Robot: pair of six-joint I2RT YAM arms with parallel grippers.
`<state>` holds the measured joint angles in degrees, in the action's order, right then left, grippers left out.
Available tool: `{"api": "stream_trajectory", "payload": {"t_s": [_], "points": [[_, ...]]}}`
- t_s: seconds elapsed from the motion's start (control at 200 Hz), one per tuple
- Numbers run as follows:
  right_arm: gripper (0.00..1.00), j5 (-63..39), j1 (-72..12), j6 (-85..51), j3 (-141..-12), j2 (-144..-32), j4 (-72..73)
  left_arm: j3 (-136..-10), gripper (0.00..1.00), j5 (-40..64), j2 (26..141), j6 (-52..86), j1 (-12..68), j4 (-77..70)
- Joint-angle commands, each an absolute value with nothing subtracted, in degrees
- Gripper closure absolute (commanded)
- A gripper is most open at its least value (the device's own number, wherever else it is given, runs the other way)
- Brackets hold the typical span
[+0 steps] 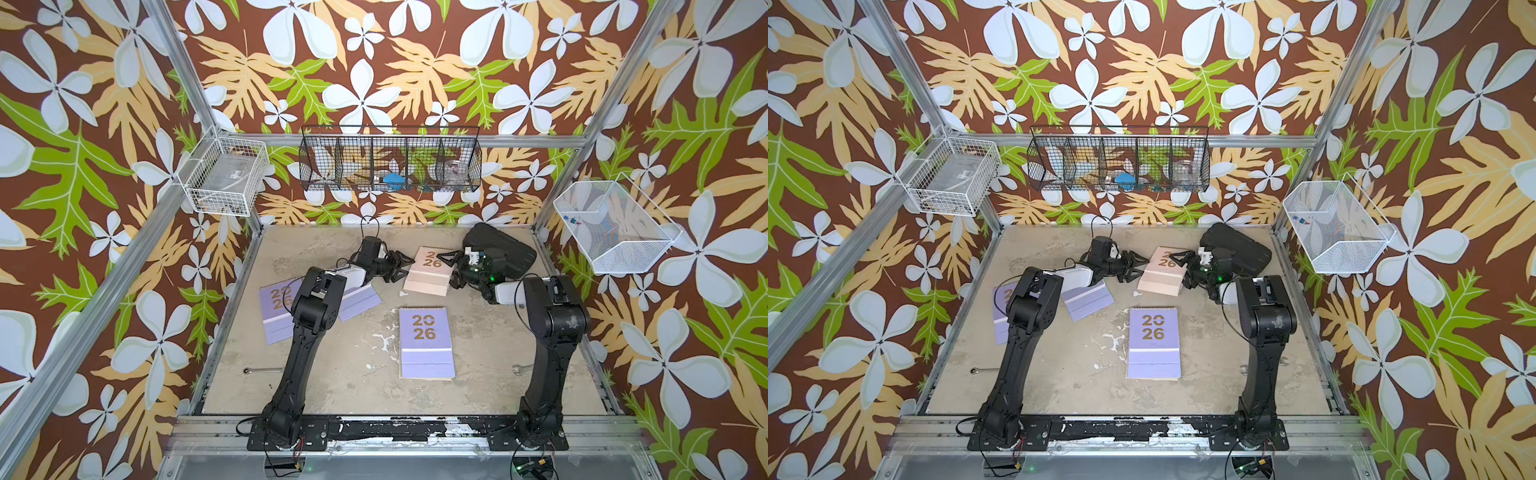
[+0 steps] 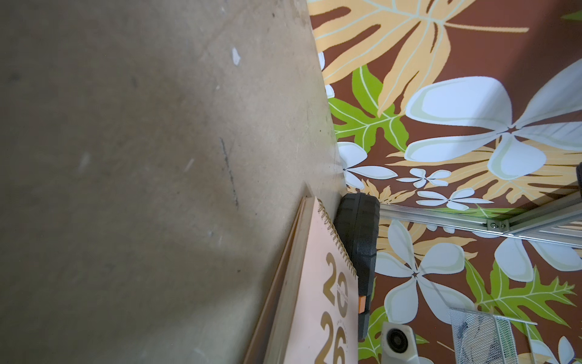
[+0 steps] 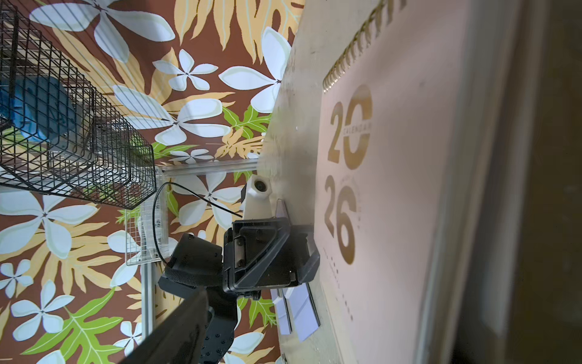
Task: Stack the calendars
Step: Pick up the calendar at the center of the board.
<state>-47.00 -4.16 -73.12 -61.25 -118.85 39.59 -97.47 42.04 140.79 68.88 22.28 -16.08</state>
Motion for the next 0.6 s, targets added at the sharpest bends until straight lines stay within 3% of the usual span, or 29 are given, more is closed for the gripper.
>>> {"api": "stream_trajectory", "payload": {"t_s": [0.0, 0.25, 0.455, 0.596], "points": [[0.17, -44.6, -4.0, -68.2, -61.5, -118.3, 32.5, -97.0, 0.40, 41.5, 140.4, 69.1, 22.2, -13.6], [0.37, -46.4, -3.7, -68.0, -60.9, -117.9, 34.2, -97.4, 0.37, 42.7, 140.9, 70.9, 22.1, -16.2], [0.62, -48.4, -3.4, -69.0, -60.6, -118.0, 36.6, -98.0, 0.28, 43.8, 141.0, 70.1, 21.0, -16.1], [0.75, -49.8, -3.2, -70.0, -60.2, -118.1, 38.7, -98.7, 0.27, 44.8, 141.5, 69.7, 20.8, -16.3]]}}
